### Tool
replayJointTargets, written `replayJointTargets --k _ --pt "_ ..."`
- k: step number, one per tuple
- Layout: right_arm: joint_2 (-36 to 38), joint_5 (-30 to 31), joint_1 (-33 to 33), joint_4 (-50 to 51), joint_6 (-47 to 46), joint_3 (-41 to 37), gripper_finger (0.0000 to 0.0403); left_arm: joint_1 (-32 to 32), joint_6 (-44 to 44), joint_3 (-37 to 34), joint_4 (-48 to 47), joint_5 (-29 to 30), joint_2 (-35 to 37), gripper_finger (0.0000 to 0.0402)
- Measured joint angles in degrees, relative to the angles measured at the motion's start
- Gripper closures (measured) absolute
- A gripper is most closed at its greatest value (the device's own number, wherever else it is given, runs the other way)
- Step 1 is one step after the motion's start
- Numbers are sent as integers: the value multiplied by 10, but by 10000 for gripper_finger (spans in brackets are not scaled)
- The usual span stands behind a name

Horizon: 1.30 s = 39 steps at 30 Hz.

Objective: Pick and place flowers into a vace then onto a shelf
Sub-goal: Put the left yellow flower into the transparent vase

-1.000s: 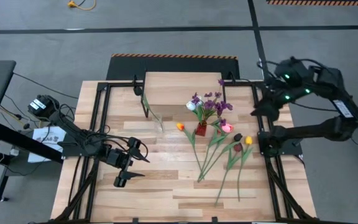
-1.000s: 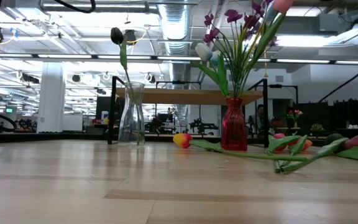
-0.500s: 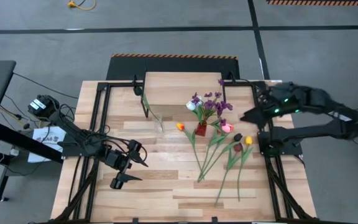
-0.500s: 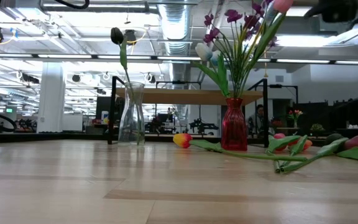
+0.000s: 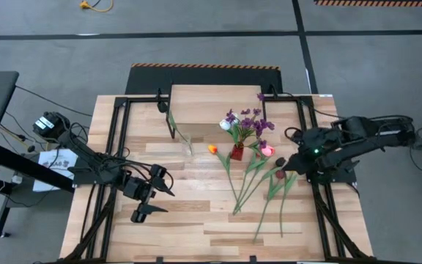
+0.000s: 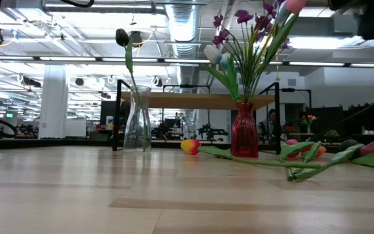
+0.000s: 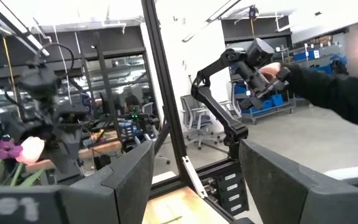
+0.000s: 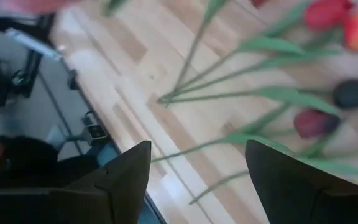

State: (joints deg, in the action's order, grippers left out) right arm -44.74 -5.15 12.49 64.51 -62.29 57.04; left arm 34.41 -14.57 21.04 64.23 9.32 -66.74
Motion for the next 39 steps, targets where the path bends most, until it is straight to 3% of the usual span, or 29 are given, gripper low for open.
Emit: replayJointTargets --k 9,19,27,32,39 --pt "-45 114 132 147 -210 -21 148 0 -13 0 7 0 0 176" --pt "-135 127 254 50 -353 -107 148 0 4 25 8 31 0 176" --pt "-249 127 334 -40 -457 -123 148 0 -7 25 6 34 0 176" --pt "-329 126 357 -72 -511 -123 148 0 -12 25 7 31 0 176" --pt "-420 125 358 -128 -513 -123 148 0 -13 25 11 31 0 176"
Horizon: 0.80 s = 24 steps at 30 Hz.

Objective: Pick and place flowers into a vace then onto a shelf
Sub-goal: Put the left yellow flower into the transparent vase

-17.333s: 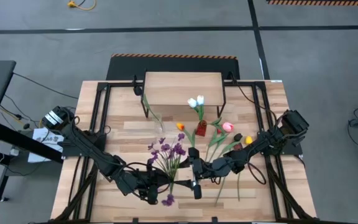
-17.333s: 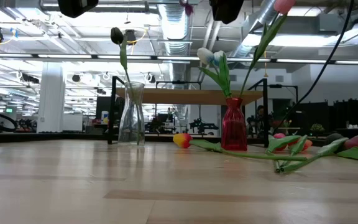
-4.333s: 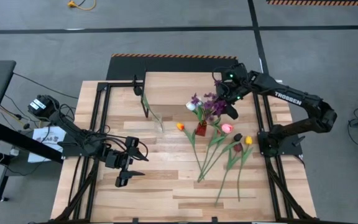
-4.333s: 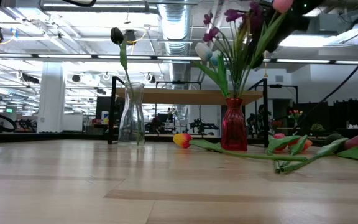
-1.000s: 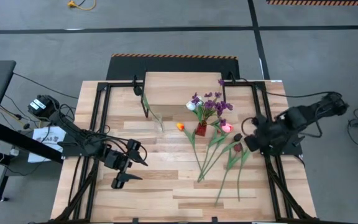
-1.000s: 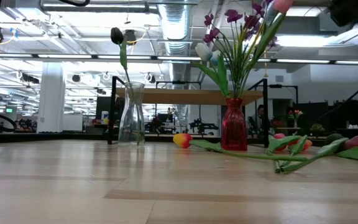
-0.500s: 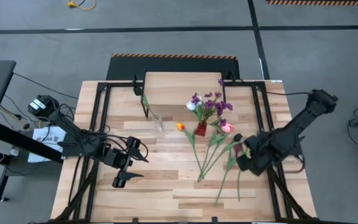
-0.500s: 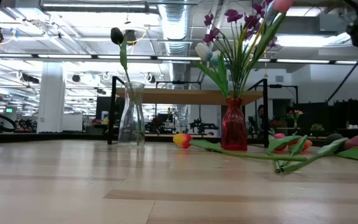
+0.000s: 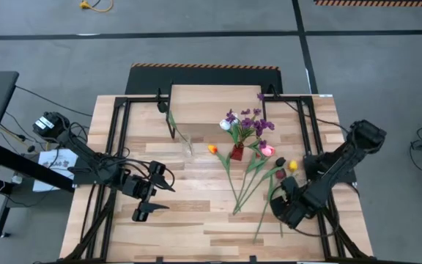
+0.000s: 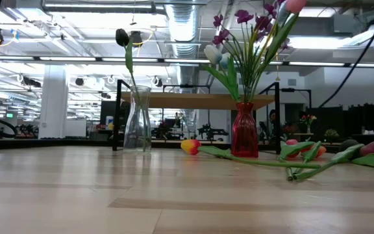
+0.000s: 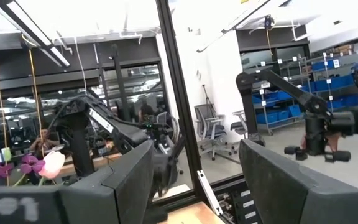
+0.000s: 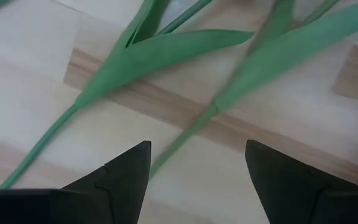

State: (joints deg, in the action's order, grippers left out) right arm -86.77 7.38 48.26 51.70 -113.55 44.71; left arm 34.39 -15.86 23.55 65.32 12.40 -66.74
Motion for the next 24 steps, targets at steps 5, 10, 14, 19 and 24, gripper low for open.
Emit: replayJointTargets --k 5,10,14,19,24 --pt "-47 0 0 -18 -1 0 148 0 0 5 2 0 0 176" --pt "-81 1 0 -27 -4 4 148 0 0 9 -4 -1 0 176" --pt "-89 1 -1 -28 -5 6 149 1 0 9 -4 -1 0 176" --pt "-89 -2 -1 -35 -8 6 182 0 0 9 -4 -1 0 176" --pt "-90 0 -2 -49 -4 6 274 0 0 9 -4 -1 0 176"
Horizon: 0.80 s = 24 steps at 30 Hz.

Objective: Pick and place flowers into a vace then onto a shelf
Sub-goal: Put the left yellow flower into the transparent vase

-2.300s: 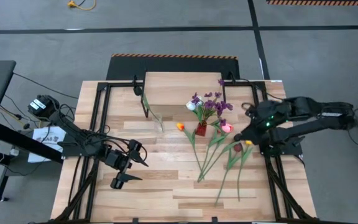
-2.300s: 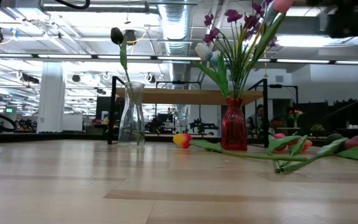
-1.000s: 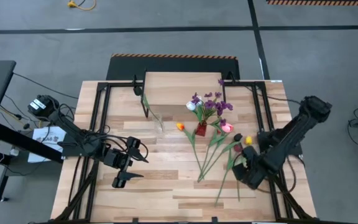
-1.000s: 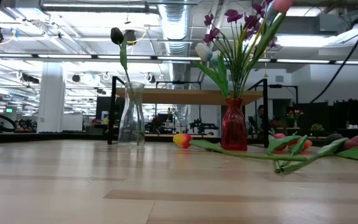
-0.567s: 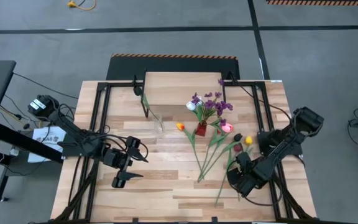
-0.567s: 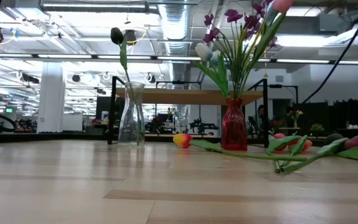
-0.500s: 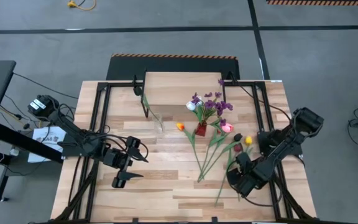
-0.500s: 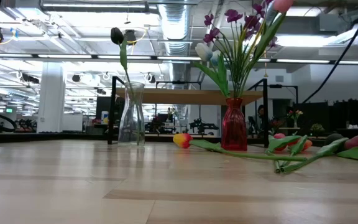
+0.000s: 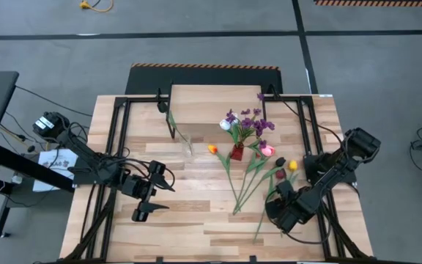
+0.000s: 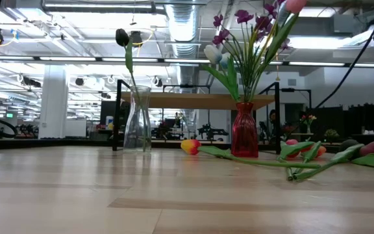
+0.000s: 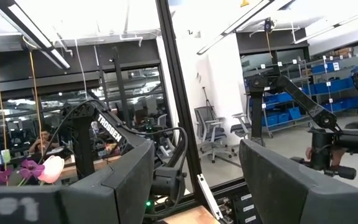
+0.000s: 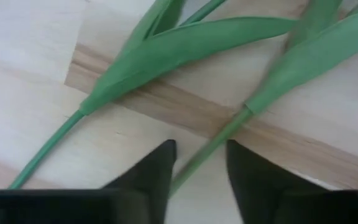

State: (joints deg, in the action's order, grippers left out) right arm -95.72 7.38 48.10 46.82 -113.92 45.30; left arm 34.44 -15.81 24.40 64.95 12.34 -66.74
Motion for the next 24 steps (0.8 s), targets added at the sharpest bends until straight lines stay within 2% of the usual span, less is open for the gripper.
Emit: replayJointTargets --k 4,8,19,24 --pt "0 7 0 -14 5 0 346 0 0 0 0 0 0 176" --pt "0 10 0 -21 6 0 390 0 0 0 0 0 0 176" --pt "1 9 4 -16 -12 1 400 0 0 0 0 0 0 176" --pt "15 -10 18 25 -18 23 402 0 0 0 0 0 0 176"
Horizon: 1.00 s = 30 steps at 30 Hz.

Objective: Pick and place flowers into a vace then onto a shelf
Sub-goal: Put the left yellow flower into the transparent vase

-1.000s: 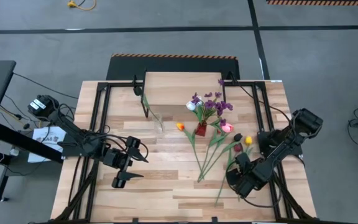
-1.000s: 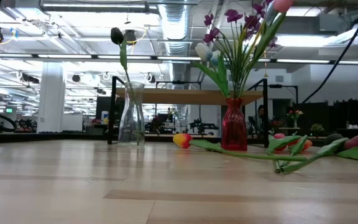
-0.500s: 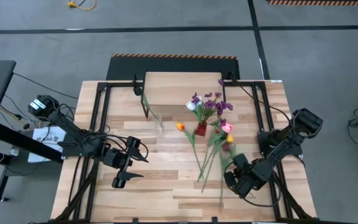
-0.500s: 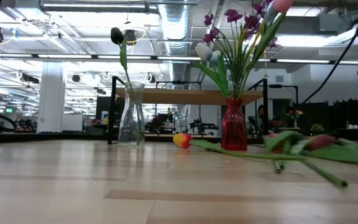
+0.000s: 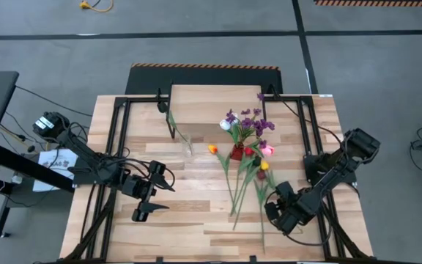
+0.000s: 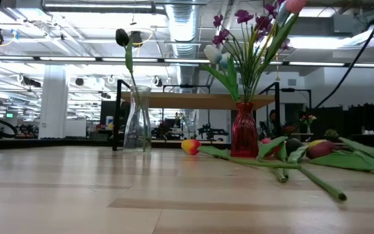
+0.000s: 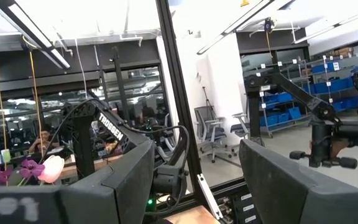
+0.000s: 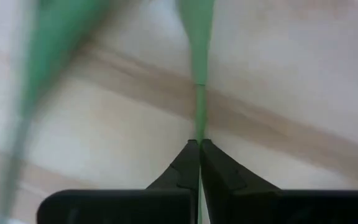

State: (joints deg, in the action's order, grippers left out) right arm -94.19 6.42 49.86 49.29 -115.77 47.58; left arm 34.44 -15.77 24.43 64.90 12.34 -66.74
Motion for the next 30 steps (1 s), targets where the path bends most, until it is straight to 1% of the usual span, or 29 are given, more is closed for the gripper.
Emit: replayJointTargets --k 3,7,18,22,25,28,30 --pt "13 -12 14 32 -5 21 403 0 -1 0 -1 0 0 176" --pt "17 -5 29 75 -13 47 402 0 0 0 -1 0 0 176" --pt "19 10 68 94 7 123 402 0 3 0 -1 0 0 176" --pt "19 38 68 98 23 138 402 0 4 0 -1 0 0 176" --pt "19 78 67 98 50 148 402 0 4 0 -1 0 0 176" --pt "20 115 62 70 105 155 402 0 4 0 -5 0 0 176" --pt "20 146 56 23 159 156 402 0 5 0 -16 0 0 176"
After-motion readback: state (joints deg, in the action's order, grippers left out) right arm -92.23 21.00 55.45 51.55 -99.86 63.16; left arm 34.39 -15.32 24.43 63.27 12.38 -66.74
